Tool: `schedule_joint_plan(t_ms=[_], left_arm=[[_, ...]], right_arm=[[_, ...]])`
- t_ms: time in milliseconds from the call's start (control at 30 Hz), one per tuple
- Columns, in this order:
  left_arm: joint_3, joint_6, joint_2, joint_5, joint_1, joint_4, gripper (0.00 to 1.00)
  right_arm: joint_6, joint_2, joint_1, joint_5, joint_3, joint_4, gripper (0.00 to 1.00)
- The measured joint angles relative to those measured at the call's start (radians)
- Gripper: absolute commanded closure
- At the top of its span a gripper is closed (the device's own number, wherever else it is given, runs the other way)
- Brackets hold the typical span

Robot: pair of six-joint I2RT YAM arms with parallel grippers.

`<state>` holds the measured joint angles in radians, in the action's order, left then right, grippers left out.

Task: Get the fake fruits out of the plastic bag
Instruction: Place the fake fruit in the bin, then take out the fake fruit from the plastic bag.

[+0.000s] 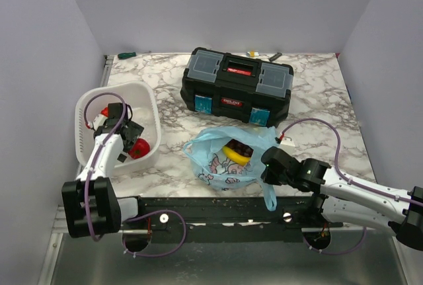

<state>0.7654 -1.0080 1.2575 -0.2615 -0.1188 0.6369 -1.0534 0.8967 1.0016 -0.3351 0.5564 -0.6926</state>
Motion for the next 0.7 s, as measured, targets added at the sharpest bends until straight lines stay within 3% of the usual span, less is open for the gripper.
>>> schedule_joint_plan(t_ms=[233,467,567,700], left_arm=[[-0.008,0.062,-0.231,0.068,0.000,-0.002,0.01],[-0.016,0.236,-0.496,0.415,0.022,-0.135,0.05],[-0.031,0.288,-0.615,0.507,0.145,-0.218,0.06],[-0.033,0.349,-0.711,0.562,0.409,-0.311,0.10]], right_arm=[[0.001,0.010,0.000,0.000,0.004,-0.001,0.99],[0.009,0.027,0.000,0.000,0.010,0.005,0.99],[0.014,0.045,0.000,0.000,0.011,0.013,0.99],[0.017,0.059,0.000,0.000,0.013,0.018,0.99]])
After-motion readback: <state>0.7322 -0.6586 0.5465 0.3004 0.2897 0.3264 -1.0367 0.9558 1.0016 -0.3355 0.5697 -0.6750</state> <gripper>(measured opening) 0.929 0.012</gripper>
